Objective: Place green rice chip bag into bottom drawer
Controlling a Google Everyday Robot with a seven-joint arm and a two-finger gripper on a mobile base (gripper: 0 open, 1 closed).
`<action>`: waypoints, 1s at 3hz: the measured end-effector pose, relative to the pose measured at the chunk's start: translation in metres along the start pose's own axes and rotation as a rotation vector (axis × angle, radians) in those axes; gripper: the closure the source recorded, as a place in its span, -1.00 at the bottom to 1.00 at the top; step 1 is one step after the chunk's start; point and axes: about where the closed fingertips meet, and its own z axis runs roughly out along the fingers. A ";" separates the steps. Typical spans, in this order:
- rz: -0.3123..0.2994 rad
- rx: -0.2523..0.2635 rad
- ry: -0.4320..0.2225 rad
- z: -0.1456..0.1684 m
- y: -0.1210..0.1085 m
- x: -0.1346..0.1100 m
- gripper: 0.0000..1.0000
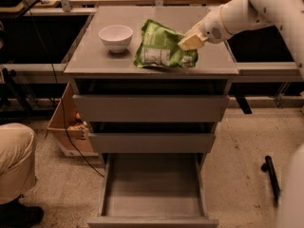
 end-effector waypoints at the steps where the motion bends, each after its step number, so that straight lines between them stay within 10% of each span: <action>1: 0.003 -0.040 0.019 -0.030 0.050 0.008 1.00; 3: 0.080 -0.203 0.064 -0.076 0.164 0.054 1.00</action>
Offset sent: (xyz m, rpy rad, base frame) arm -0.2184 -0.0168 -0.0328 -0.0032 0.2569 0.1228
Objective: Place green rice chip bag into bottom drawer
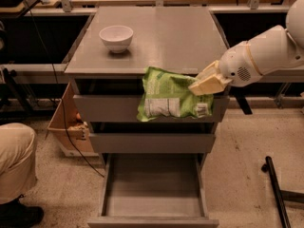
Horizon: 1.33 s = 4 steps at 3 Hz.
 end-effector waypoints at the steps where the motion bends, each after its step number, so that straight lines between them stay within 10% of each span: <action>1: -0.001 -0.001 0.001 0.001 0.000 0.000 1.00; 4: -0.084 -0.091 0.135 0.087 0.044 0.120 1.00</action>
Offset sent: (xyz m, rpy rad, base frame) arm -0.0317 -0.0042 -0.0613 -0.0992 0.0552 0.0469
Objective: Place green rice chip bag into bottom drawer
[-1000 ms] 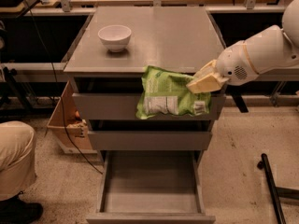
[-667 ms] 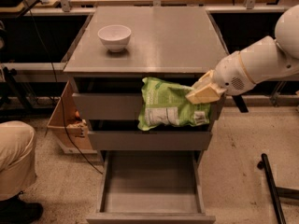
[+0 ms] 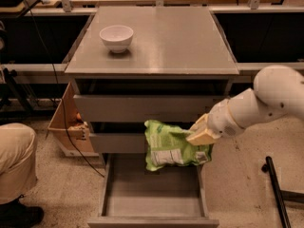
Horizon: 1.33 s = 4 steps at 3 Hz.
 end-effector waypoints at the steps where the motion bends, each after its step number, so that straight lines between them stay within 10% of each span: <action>1: -0.009 -0.034 0.036 0.052 -0.003 0.047 1.00; 2: 0.038 -0.103 0.055 0.118 -0.002 0.106 1.00; 4: 0.061 -0.120 0.044 0.138 0.003 0.125 1.00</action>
Offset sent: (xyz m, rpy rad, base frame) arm 0.0027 -0.0172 -0.2274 -0.0377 0.1688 0.0339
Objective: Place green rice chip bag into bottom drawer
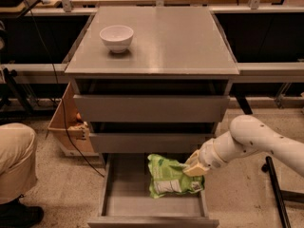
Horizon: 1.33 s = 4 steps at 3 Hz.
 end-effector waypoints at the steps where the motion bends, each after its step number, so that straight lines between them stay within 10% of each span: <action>1: 0.024 -0.005 0.001 0.036 -0.009 0.029 1.00; 4: 0.066 -0.012 -0.047 0.170 -0.063 0.124 1.00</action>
Offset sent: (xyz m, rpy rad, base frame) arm 0.0224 -0.0067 -0.1675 0.0254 0.0361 -0.0703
